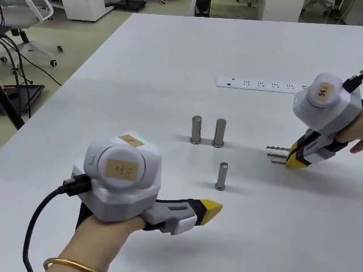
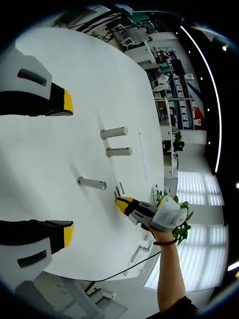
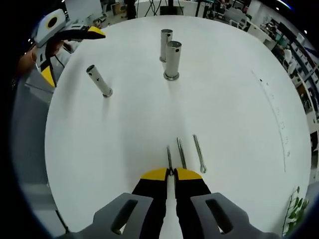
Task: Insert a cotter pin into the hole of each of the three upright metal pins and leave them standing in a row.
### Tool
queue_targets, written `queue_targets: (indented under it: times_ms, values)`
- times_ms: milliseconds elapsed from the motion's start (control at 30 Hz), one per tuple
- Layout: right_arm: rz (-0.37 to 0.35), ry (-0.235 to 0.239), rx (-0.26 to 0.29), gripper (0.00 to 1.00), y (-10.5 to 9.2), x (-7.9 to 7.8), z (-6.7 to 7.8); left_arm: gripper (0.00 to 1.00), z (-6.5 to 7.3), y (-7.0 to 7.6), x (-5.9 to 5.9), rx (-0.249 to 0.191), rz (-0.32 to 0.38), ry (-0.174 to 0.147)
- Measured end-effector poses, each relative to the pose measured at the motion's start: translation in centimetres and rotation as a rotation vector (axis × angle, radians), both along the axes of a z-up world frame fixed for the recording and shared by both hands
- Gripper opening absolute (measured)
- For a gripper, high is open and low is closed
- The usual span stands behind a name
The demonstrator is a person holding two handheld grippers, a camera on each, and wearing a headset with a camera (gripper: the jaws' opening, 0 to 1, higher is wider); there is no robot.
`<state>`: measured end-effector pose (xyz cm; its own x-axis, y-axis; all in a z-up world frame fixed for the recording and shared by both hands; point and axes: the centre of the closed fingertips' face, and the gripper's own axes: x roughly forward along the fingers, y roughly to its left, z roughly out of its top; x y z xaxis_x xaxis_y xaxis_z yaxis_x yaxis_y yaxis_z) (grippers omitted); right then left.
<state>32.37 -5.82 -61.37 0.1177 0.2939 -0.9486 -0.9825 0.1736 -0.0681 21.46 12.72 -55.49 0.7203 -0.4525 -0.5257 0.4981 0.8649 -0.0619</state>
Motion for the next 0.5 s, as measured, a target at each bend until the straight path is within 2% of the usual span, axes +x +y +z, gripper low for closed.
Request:
queue_targets:
  times_ms: [267,300,333,500]
  values:
    - [0.046,-0.012,-0.022,0.0,0.18,-0.07,-0.08,0.84,0.05,0.09,0.03,0.0,-0.003,-0.005]
    - [0.084,-0.019,-0.014,0.0,0.37,-0.21,-0.05,0.84,0.05,0.09,0.03,0.0,-0.004,-0.006]
    - [0.088,-0.006,-0.007,0.0,0.44,-0.42,-0.07,0.83,0.04,0.08,0.02,0.001,-0.007,-0.006]
    - [0.123,-0.038,-0.01,0.0,0.53,-0.37,0.12,0.79,0.17,0.16,0.05,0.004,-0.01,-0.013]
